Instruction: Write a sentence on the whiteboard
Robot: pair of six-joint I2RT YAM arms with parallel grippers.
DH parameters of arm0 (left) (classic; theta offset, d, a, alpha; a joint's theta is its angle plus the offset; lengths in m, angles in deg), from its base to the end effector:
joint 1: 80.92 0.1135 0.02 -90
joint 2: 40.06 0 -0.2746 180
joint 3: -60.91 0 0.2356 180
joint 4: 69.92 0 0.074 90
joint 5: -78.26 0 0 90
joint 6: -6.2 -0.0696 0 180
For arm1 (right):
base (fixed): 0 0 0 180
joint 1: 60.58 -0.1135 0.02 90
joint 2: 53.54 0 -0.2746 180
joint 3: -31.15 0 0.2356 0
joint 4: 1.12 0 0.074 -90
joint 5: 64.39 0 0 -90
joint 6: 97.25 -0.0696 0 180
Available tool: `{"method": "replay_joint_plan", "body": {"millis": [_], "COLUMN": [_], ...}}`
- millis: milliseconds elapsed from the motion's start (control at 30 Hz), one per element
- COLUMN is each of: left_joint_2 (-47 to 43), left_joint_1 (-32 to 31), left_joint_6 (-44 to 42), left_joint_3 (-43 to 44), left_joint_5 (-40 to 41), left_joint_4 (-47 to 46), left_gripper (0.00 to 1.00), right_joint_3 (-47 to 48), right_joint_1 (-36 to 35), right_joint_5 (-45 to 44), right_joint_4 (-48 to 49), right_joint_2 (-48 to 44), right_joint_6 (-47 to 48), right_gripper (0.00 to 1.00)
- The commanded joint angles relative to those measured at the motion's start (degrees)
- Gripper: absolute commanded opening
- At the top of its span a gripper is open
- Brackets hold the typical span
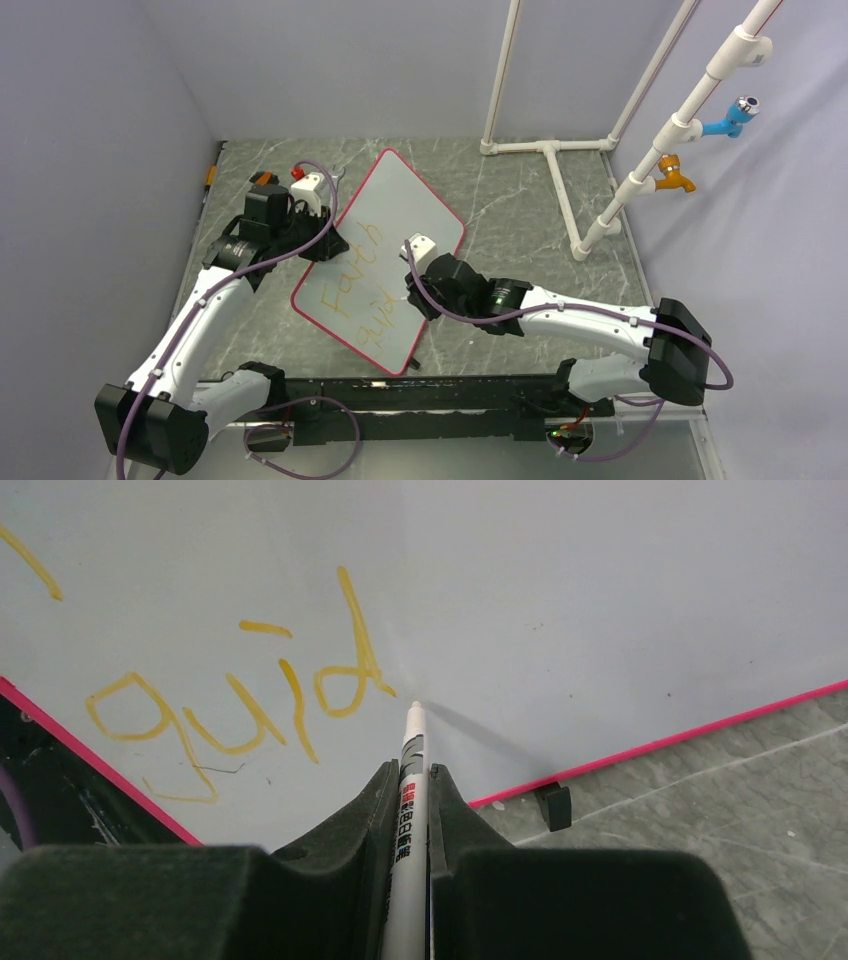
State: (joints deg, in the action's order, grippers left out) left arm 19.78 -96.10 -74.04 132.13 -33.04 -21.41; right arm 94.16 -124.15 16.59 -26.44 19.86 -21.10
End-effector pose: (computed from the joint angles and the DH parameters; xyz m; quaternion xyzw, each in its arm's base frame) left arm 0.2093 -0.0830 0.3136 0.1238 0.8751 -0.2561 0.3915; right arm 0.1385 0.2541 0.2509 -0.3404 0.8200 0.2298 0.3987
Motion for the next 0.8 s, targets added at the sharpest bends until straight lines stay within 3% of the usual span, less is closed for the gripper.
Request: {"method": "replay_joint_plan", "body": {"millis": [0,767], "left_joint_2": [-0.1,-0.2], "left_joint_1": [0.2,0.2], "left_joint_6": [-7.1,-7.2], "left_joint_3": [0.1,0.1], "left_joint_5": [6.3,6.3], "left_joint_4": [-1.9,-1.9], "left_gripper": [0.0,0.0], "right_joint_3": [2.8,5.7], "right_joint_1": [0.1,1.3], "right_joint_5": [-1.7,1.9], "right_joint_4": [0.7,5.7], "right_joint_2": [-2.3,4.1], "right_joint_6": [1.2,1.8], "right_gripper": [0.0,0.0]}}
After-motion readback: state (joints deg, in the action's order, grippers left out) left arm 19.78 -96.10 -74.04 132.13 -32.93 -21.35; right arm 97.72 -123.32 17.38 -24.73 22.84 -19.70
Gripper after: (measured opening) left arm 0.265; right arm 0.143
